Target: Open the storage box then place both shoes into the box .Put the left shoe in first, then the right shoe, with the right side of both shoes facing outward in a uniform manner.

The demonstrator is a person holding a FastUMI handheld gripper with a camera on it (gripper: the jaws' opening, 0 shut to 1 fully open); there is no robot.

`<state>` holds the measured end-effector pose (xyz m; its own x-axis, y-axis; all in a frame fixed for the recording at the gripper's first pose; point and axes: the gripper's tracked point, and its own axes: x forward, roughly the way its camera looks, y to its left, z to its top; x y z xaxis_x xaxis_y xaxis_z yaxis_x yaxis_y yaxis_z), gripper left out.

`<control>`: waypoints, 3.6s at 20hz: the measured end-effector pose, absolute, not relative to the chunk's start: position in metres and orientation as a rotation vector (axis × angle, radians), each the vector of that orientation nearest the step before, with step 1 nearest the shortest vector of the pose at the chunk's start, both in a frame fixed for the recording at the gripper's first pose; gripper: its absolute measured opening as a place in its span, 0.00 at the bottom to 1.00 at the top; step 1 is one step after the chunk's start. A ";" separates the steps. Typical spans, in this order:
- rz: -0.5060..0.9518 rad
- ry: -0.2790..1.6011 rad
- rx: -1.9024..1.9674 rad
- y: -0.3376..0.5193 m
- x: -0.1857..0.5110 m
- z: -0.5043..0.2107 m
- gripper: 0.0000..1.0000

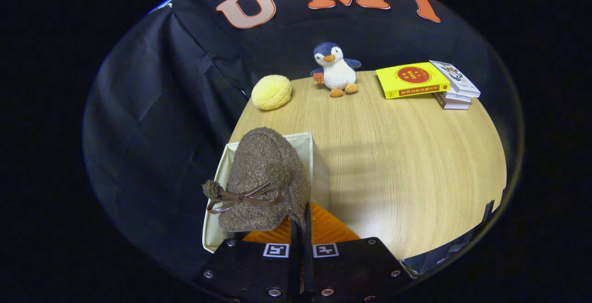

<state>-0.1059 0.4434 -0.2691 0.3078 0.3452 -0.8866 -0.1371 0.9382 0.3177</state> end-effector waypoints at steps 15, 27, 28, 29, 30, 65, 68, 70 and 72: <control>0.289 1.331 0.140 0.471 -0.112 -0.307 0.18; 0.397 1.073 0.224 0.391 -0.067 -0.230 0.63; 0.403 1.036 0.216 0.379 -0.061 -0.222 0.69; 0.404 0.992 0.205 0.368 -0.055 -0.214 0.77; 0.413 0.949 0.189 0.358 -0.049 -0.205 0.80; 0.304 0.211 0.149 0.129 0.021 -0.034 0.95; 0.308 0.206 0.159 0.131 0.021 -0.027 0.95; 0.306 0.203 0.161 0.130 0.021 -0.026 0.95; 0.303 0.203 0.160 0.128 0.020 -0.025 0.95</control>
<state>0.0204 0.1279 -0.0251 0.9345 0.3107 -0.1736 -0.2788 0.9422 0.1856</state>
